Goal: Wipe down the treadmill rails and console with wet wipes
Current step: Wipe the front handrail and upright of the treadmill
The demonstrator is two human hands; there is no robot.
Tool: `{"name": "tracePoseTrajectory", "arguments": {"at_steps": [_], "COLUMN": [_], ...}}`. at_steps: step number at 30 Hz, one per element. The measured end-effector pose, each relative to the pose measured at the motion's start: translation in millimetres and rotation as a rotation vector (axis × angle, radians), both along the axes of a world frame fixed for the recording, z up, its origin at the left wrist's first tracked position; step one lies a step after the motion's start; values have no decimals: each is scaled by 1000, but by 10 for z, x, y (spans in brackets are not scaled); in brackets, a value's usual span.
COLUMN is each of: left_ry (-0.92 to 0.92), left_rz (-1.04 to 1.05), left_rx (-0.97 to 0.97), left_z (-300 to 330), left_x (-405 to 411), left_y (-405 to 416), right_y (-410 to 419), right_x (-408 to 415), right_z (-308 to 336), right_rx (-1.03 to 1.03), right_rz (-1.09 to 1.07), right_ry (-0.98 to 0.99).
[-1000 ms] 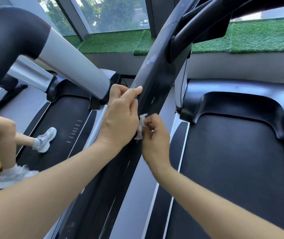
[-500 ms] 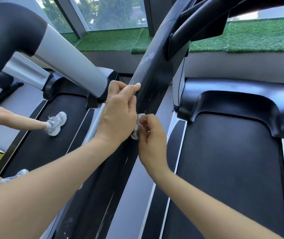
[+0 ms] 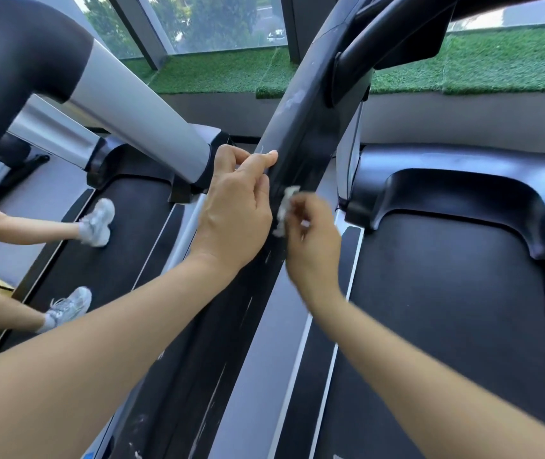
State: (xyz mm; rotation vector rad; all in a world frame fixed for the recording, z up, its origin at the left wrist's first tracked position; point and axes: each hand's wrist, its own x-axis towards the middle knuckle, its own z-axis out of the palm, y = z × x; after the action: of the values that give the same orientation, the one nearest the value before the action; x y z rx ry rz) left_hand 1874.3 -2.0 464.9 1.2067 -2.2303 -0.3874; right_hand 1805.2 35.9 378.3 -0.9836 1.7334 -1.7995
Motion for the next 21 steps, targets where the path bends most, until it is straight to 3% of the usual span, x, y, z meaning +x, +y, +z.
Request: {"name": "tracePoseTrajectory", "arguments": {"at_steps": [3, 12, 18, 21], "left_ry": [-12, 2, -10, -12], "left_rz": [-5, -14, 3, -6], "left_rx": [-18, -2, -5, -18], "left_z": [1, 5, 12, 6], "left_x": [4, -7, 1, -6], "left_y": [4, 22, 17, 21], "right_y": [245, -770, 185, 110], "right_x": [203, -568, 206, 137], "right_z": [-11, -92, -117, -67], "right_rx": [-19, 151, 32, 9], "right_rz": [62, -129, 80, 79], "right_ry": [-30, -3, 49, 55]}}
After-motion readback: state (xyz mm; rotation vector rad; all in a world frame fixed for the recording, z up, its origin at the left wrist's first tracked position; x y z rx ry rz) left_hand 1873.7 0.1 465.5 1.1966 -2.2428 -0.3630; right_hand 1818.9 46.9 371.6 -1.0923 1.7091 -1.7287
